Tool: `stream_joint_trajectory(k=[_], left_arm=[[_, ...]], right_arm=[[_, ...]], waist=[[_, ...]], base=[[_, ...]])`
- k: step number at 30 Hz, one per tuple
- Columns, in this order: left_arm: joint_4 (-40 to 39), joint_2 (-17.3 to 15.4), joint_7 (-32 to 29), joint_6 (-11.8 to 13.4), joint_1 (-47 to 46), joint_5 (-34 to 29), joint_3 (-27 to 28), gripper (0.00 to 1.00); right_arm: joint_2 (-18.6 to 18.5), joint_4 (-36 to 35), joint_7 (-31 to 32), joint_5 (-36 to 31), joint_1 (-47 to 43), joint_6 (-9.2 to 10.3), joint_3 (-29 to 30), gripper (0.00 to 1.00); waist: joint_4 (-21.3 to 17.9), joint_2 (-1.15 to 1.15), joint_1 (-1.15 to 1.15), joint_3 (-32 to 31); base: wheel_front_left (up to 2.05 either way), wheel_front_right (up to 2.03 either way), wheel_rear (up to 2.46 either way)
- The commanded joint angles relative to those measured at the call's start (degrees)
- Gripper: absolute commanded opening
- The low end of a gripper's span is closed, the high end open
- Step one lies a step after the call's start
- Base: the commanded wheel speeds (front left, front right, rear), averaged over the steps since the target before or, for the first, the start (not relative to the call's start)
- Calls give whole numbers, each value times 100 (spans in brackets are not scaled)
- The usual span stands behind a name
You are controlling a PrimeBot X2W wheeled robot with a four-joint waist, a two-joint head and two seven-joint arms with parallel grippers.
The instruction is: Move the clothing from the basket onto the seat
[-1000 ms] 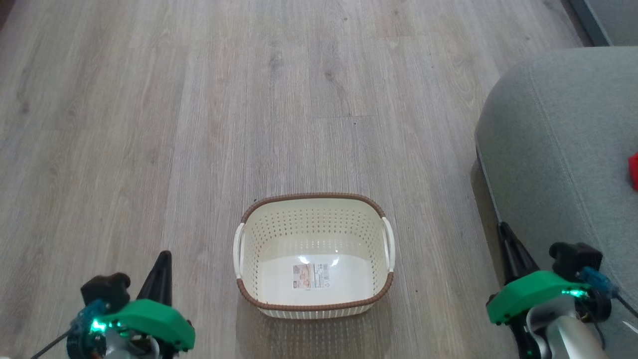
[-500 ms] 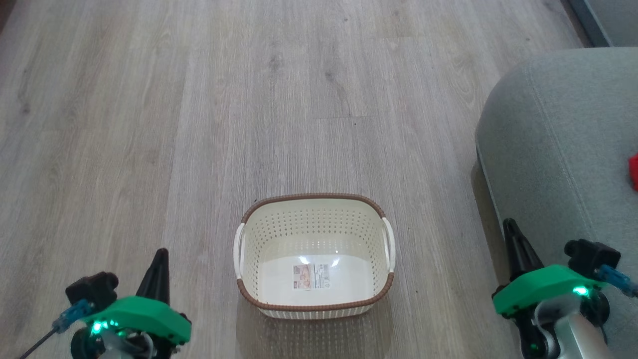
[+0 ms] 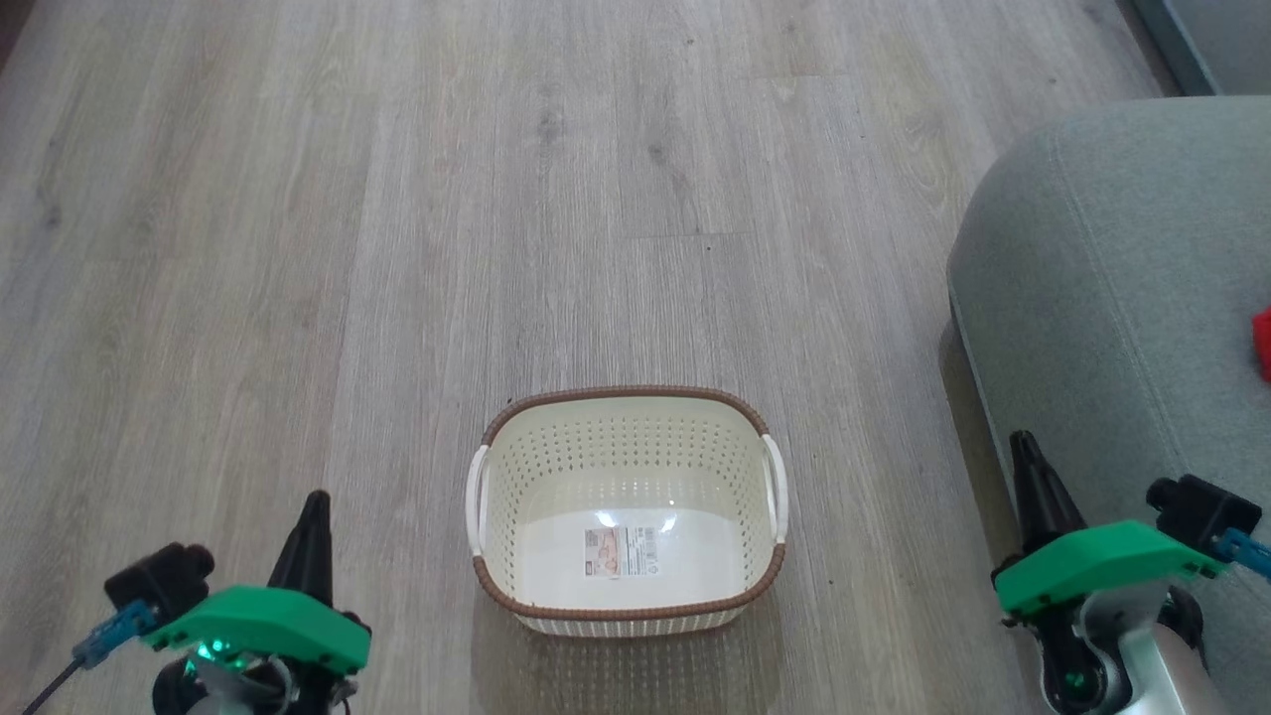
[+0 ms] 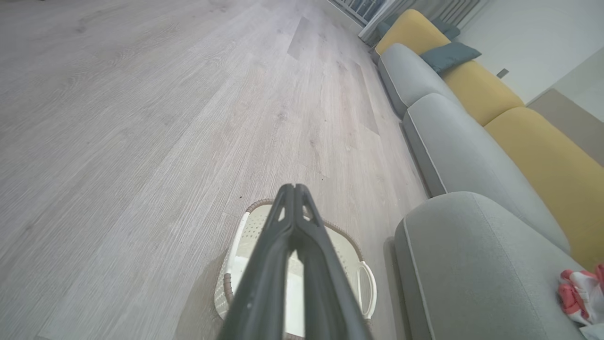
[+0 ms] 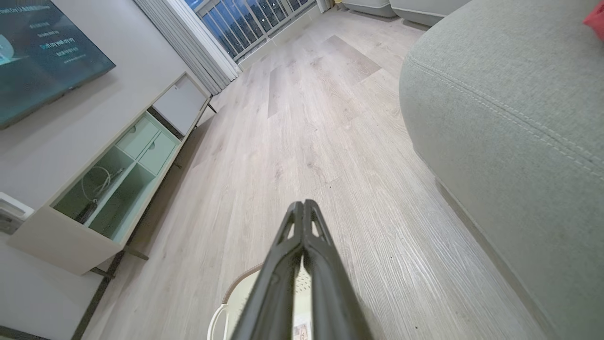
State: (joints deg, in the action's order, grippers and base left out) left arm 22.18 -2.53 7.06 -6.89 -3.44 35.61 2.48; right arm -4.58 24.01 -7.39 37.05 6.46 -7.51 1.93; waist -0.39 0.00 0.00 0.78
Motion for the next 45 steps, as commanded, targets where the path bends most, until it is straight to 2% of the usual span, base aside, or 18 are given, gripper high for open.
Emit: stream_joint_trajectory(k=[1,45], left_arm=[[-236,-30,-37,-21,-252,233,127,0],[-552,-33,-762,-42,-266,3209,281,0]], right_arm=[[-1,-241,43,226,163,1,14,0],[93,-657,782,3126,58,1,260,0]], waist=[[1,0,0,-1],[22,0,0,-34]], base=[[0,0,0],[0,0,0]])
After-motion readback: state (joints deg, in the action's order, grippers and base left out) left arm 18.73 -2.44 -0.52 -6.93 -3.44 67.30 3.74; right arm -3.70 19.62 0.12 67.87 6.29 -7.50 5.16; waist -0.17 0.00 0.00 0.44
